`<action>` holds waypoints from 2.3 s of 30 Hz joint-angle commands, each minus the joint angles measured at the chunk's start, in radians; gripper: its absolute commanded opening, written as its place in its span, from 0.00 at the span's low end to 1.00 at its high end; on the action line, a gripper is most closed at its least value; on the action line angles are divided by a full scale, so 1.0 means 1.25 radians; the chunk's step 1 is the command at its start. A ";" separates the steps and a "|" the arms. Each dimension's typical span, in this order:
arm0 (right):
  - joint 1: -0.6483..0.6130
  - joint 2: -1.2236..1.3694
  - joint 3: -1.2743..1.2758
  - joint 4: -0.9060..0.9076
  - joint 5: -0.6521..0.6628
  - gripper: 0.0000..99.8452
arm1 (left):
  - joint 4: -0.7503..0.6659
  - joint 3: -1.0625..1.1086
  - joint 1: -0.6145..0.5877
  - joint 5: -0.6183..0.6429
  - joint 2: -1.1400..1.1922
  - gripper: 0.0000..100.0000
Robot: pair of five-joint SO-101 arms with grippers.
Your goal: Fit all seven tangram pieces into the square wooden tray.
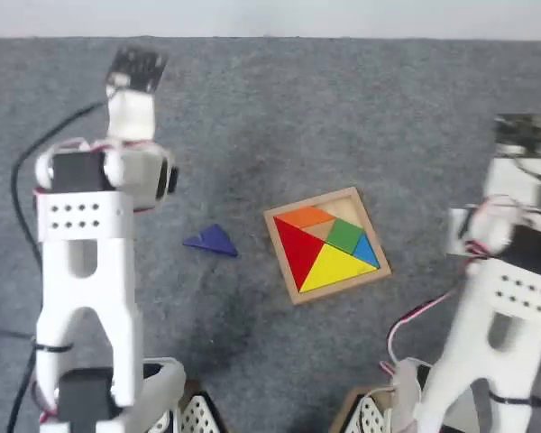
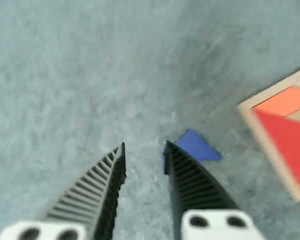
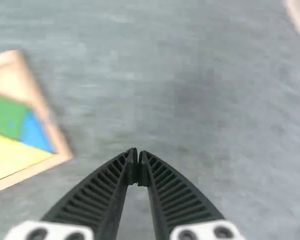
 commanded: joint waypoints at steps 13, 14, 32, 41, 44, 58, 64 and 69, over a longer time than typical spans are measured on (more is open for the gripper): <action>-0.115 0.073 0.128 -0.239 0.134 0.03 | -0.331 0.274 0.126 -0.029 0.151 0.18; -0.122 0.109 0.123 -0.257 0.140 0.03 | -0.339 0.267 0.126 -0.021 0.167 0.18; -0.330 0.623 -0.198 -0.284 0.134 0.03 | -0.398 0.393 0.119 0.205 0.031 0.18; -0.396 0.633 -0.194 -0.284 0.076 0.03 | -0.414 0.445 0.069 0.162 -0.032 0.18; -0.395 0.633 -0.198 -0.284 0.076 0.03 | -0.412 0.446 0.070 0.162 -0.034 0.18; -0.395 0.714 -0.200 -0.393 0.081 0.19 | -0.412 0.446 0.074 0.161 -0.029 0.18; -0.369 0.746 -0.212 -0.406 0.077 0.16 | -0.412 0.446 0.075 0.161 -0.029 0.18; -0.338 0.787 -0.216 -0.403 0.077 0.09 | -0.412 0.446 0.075 0.161 -0.028 0.18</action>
